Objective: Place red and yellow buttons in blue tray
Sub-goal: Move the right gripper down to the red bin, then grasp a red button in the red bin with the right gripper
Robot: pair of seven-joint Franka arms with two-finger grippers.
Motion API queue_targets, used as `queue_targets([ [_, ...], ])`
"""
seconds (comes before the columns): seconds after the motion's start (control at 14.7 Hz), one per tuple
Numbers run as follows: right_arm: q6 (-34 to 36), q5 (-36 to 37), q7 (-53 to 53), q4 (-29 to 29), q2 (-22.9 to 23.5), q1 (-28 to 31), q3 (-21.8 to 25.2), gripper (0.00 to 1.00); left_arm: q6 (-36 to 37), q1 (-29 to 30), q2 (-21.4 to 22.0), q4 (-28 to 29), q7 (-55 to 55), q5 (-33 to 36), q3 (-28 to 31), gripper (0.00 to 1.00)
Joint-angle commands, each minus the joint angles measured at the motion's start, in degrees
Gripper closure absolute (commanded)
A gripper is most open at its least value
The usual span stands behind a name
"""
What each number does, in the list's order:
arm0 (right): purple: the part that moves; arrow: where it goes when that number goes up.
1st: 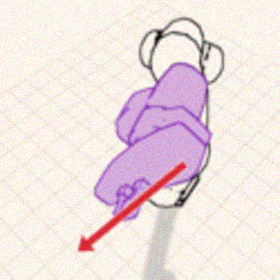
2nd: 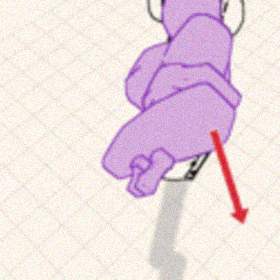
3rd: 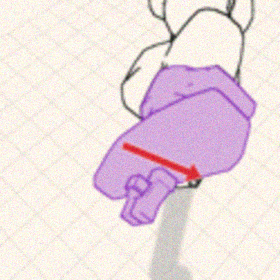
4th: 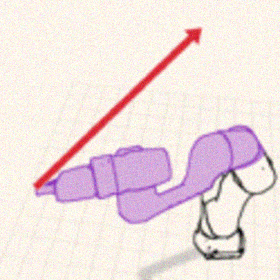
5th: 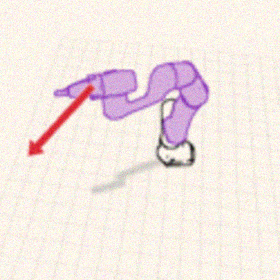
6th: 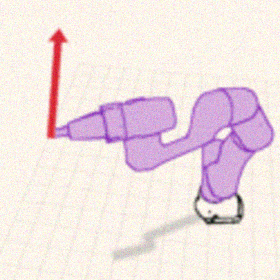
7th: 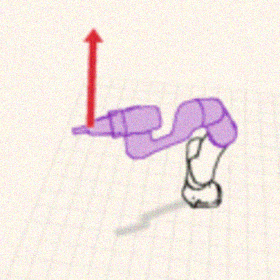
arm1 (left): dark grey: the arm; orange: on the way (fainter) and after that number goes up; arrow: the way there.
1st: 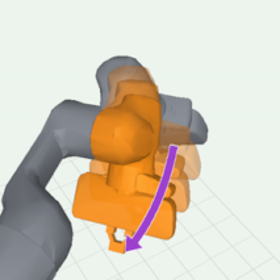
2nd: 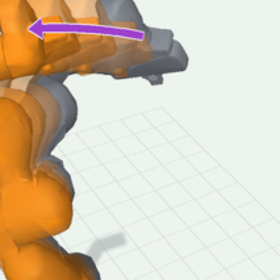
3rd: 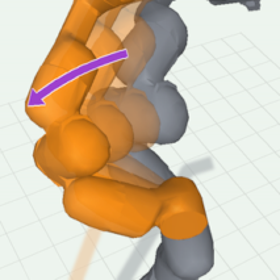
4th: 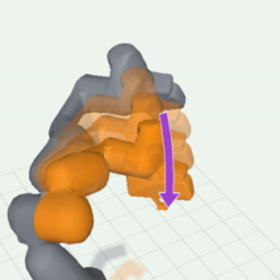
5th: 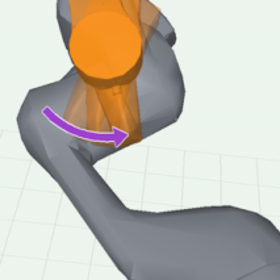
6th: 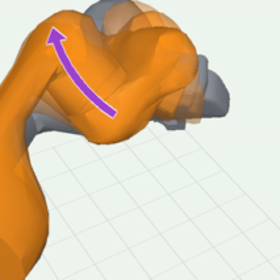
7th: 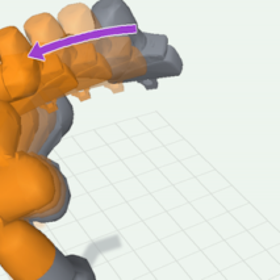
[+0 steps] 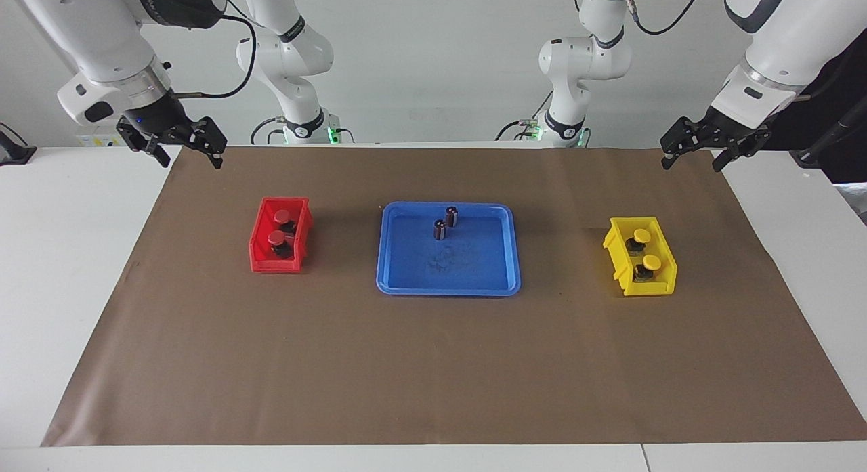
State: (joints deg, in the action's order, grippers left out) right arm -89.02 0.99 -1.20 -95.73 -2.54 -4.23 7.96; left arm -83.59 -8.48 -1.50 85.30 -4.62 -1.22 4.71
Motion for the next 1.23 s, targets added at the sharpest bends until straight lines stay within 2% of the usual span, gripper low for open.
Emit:
queue_targets([
  [0.0,-7.28,-0.72,0.58,-9.46,-3.0,-2.43,-0.05,0.16,0.26,0.22,1.59,1.62,-0.57,-0.45,0.03,0.0],
  [0.14,-12.73,-0.72,2.85,-13.94,-2.56,-4.02,-0.05,0.2,0.53,0.22,1.68,1.62,-0.57,-0.45,0.12,0.0],
  [0.27,-17.3,-0.72,3.57,-16.49,0.15,-4.73,-0.05,0.22,0.26,0.22,1.59,1.62,-0.57,-0.45,0.03,0.0],
  [0.54,-33.64,-0.99,3.75,-28.09,0.52,-4.73,-0.05,0.28,0.01,0.22,1.59,1.62,-0.57,-0.45,0.03,0.0],
  [0.89,-39.72,-1.08,3.83,-31.44,1.84,-4.91,-0.05,0.32,0.1,0.22,1.59,1.79,-0.57,-0.45,0.12,0.0],
  [1.16,-41.67,-1.08,3.92,-33.21,2.01,-6.23,-0.05,0.35,0.35,0.22,1.68,1.88,-0.57,-0.45,0.03,0.0],
])
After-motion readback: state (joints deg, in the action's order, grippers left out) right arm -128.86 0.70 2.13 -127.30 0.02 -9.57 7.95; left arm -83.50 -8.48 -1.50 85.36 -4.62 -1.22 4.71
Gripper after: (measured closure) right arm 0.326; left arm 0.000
